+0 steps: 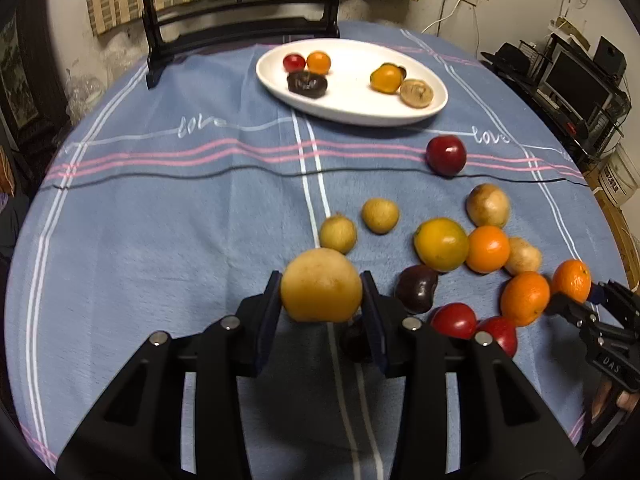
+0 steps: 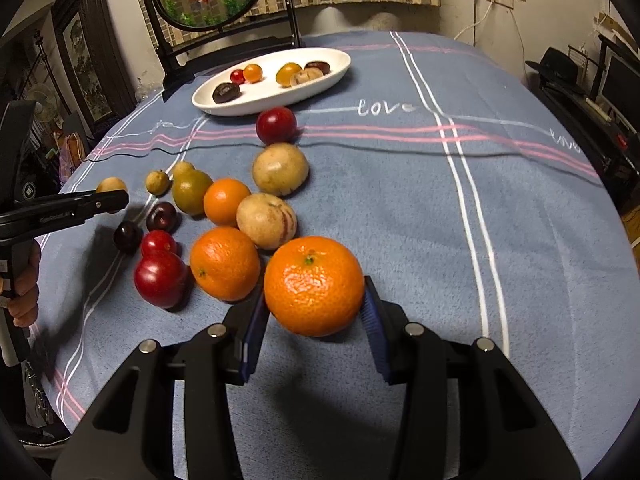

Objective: Organize fruits
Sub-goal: 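Grasp the pale yellow round fruit with the left gripper while the right gripper holds the tangerine, then carry both fruits over the white plate and open both grippers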

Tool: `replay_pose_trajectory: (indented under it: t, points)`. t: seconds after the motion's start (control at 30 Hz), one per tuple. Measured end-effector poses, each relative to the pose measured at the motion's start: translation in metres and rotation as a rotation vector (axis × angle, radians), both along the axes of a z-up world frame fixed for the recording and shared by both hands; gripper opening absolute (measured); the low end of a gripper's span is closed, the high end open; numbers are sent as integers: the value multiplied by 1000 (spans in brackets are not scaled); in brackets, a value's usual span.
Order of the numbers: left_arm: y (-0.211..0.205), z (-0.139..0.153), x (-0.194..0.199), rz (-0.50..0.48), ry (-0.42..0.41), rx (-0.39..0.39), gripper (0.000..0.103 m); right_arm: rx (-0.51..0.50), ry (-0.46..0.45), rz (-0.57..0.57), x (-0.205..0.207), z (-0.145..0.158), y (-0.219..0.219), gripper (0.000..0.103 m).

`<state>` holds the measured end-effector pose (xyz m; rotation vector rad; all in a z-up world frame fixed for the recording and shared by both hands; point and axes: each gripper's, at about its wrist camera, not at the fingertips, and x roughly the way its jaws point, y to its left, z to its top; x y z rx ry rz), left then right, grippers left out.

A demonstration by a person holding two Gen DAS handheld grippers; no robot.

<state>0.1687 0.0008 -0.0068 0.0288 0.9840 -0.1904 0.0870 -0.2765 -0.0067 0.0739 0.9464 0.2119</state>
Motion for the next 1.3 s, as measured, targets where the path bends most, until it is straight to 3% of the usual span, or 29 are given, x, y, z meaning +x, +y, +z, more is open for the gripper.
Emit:
replay_pose_trajectory:
  t: [0.5, 0.83, 0.97, 1.3]
  points:
    - [-3, 58, 21, -62, -99, -12, 39, -31, -143, 80, 31, 64, 18, 45]
    - [-18, 63, 77, -84, -104, 2, 40, 17, -168, 163, 106, 88, 52, 45]
    - [-23, 56, 112, -84, -89, 2, 40, 10, -167, 184, 144, 84, 63, 45]
    - [-23, 27, 234, -18, -19, -30, 40, -3, -38, 221, 247, 39, 92, 45]
